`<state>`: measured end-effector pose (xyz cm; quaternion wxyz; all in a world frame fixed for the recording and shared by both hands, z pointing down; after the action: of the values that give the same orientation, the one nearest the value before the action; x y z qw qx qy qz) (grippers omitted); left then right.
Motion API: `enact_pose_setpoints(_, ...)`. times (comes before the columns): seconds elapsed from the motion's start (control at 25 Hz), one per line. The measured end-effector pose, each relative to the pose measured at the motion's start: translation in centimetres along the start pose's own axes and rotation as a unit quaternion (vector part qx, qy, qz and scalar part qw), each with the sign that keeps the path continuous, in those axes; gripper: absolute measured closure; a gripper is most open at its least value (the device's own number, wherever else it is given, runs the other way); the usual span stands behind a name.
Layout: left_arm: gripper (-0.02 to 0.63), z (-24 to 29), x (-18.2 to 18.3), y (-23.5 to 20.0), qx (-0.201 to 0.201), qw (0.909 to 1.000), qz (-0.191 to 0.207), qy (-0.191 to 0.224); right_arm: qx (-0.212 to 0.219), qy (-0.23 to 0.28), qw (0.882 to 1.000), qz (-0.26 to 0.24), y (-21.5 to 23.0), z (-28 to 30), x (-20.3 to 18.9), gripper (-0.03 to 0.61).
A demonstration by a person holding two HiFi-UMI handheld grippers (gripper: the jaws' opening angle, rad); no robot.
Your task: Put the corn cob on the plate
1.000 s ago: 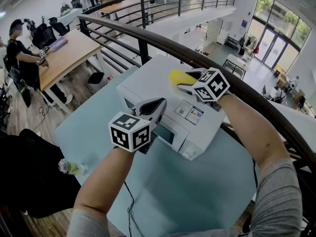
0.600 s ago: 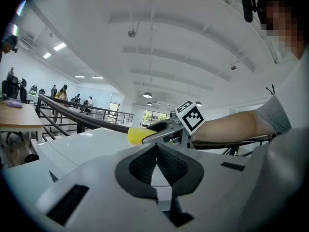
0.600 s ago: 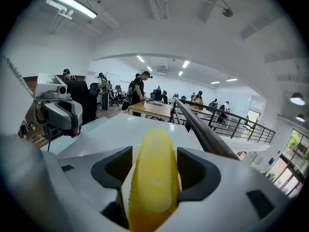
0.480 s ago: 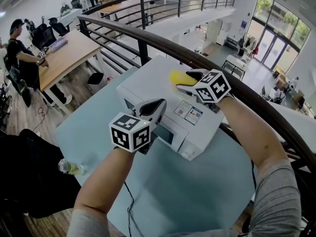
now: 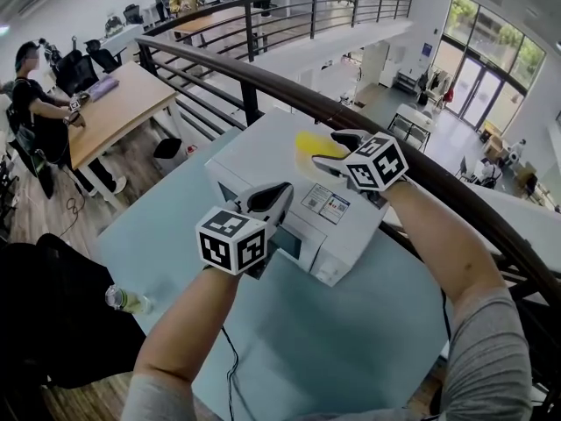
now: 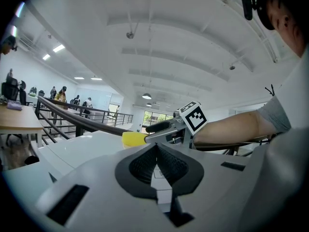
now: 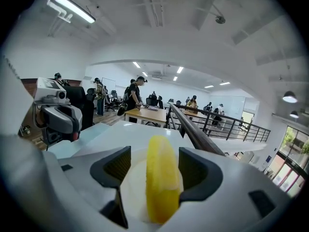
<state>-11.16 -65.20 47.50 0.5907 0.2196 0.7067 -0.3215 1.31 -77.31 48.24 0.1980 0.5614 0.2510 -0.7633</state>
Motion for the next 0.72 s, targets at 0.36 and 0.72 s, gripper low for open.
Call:
enact_pose_setpoints(0.36,0.595,-1.1,1.4,1.8,0.004,1.0000,0.004,0.001,-0.024,0.017,0.999,0.018,-1.1,-3.4,0.8,0.274)
enact_pose_setpoints(0.72,0.595,-3.6,2.5,5.6,0.007,0.9999,0.008,-0.005,-0.023,0.014,0.999,0.048,-4.8,-8.4,0.4,0.294)
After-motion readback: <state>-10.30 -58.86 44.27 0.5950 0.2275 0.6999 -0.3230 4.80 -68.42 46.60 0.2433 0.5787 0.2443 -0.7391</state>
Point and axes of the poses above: the fingertips, and each gripper's own axes: z forward along the fingers, y to its right, x out of its top, the point moved 4 cm from there along -z, backward along the fingers, and after that the axes turned 14 degrees about y, right-handed, at the moved point
